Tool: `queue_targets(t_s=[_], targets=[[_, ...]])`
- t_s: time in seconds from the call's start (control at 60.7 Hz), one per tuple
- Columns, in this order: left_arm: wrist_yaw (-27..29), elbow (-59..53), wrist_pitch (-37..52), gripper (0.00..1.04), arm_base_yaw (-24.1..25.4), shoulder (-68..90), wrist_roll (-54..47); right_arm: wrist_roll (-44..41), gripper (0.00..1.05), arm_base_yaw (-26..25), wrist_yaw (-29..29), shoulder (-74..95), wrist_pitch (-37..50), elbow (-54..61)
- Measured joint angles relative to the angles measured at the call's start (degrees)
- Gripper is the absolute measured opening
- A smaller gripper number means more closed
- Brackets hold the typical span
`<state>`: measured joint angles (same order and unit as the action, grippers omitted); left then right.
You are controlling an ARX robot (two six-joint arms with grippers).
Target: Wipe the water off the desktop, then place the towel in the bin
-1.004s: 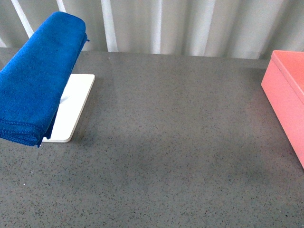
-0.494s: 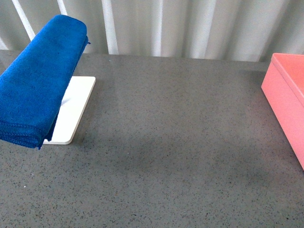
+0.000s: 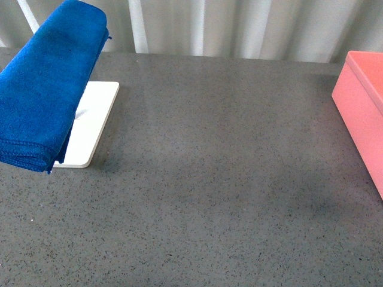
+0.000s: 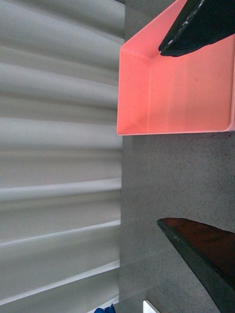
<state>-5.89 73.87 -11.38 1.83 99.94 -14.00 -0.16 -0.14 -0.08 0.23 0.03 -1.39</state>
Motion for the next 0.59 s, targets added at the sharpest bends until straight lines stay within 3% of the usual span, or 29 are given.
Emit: queue_targets(t_s=[0.263, 0.593], targets=[[3.0, 8.8, -4.1, 0.98, 0.2, 10.2, -2.5, 0.0, 0.98, 0.0, 0.0, 0.0, 0.0, 0.0], [3.4, 10.6, -4.4, 0.98, 0.4, 15.2, -2.4, 0.0, 0.98, 0.0, 0.0, 0.0, 0.0, 0.0]])
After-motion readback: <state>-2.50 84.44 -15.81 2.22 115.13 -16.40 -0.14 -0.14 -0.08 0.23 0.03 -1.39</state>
